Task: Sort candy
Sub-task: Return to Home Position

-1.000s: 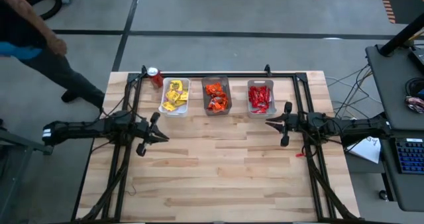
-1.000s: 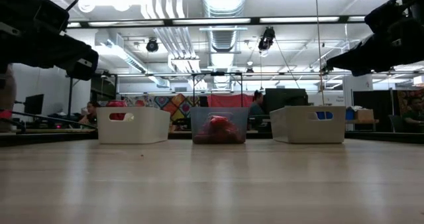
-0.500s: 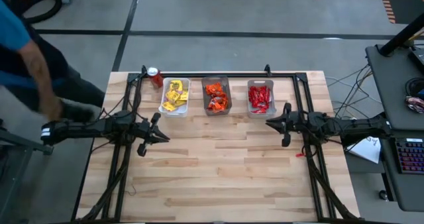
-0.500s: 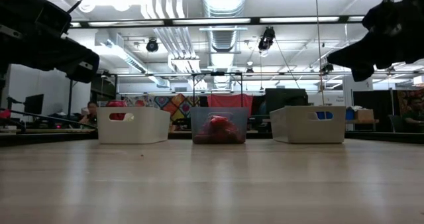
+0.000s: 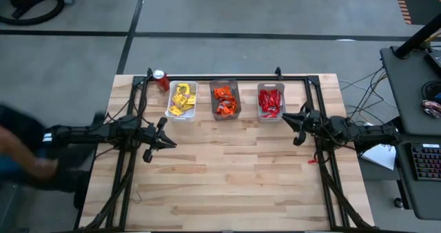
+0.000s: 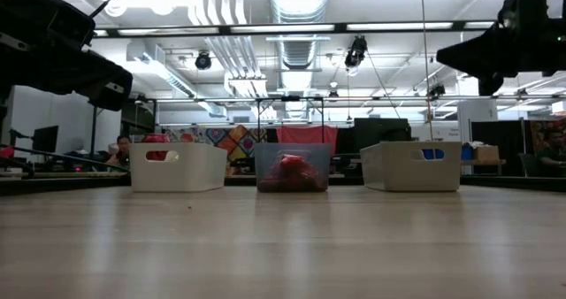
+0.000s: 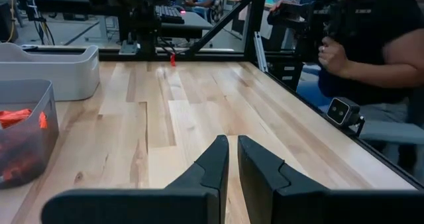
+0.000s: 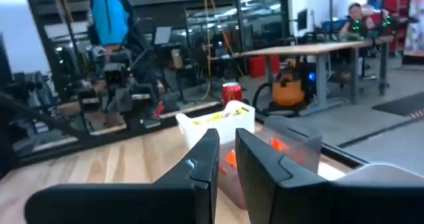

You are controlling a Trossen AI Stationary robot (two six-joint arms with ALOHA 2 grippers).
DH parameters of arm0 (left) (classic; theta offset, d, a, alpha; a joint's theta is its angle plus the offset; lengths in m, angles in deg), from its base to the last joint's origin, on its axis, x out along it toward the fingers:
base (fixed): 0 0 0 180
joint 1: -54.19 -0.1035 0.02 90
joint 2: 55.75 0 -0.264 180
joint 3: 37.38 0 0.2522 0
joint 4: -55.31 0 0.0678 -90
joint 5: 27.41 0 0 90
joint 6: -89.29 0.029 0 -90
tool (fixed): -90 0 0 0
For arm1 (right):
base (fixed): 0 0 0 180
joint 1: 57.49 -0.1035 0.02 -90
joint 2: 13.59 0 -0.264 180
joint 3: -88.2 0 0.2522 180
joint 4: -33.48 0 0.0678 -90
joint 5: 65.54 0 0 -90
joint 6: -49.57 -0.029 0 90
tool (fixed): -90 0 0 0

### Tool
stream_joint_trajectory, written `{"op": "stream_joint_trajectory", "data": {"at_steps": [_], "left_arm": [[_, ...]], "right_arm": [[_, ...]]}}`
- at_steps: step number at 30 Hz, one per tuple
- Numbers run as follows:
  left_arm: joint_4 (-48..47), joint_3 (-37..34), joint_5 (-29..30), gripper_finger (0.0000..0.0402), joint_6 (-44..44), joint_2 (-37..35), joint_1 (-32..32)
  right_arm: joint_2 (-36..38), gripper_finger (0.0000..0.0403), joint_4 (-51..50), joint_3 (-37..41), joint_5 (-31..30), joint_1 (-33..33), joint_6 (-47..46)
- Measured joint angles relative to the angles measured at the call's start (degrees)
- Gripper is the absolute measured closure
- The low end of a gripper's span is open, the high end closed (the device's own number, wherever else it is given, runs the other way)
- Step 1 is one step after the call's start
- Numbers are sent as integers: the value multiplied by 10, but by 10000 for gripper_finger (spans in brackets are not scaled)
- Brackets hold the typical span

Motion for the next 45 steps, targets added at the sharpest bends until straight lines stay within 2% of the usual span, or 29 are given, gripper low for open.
{"op": "stream_joint_trajectory", "data": {"at_steps": [4, 7, 10, 14, 15, 17, 28, 45], "left_arm": [[0, 0, 0, 384, 0, 0, 0], [1, 0, 0, 384, 0, 0, 0], [-1, 0, 0, 384, 0, -1, 0], [0, 0, 0, 384, 0, 0, 0], [0, 0, 0, 383, 0, -1, 0], [0, 0, 0, 383, 0, -1, 0], [0, 0, 0, 383, 0, -1, 0], [0, 0, 0, 383, 0, 2, 0]], "right_arm": [[0, 360, 9, 0, 9, 1, 16], [0, 360, 22, 0, 77, 9, 50], [0, 360, 18, 0, 203, 12, 128], [0, 360, -24, 0, 456, 12, 272], [0, 360, -23, 1, 499, 12, 294], [0, 360, -21, 1, 538, 12, 307], [-20, 360, -23, 1, 539, 12, 249], [-20, 360, -23, 1, 540, 13, 247]]}}
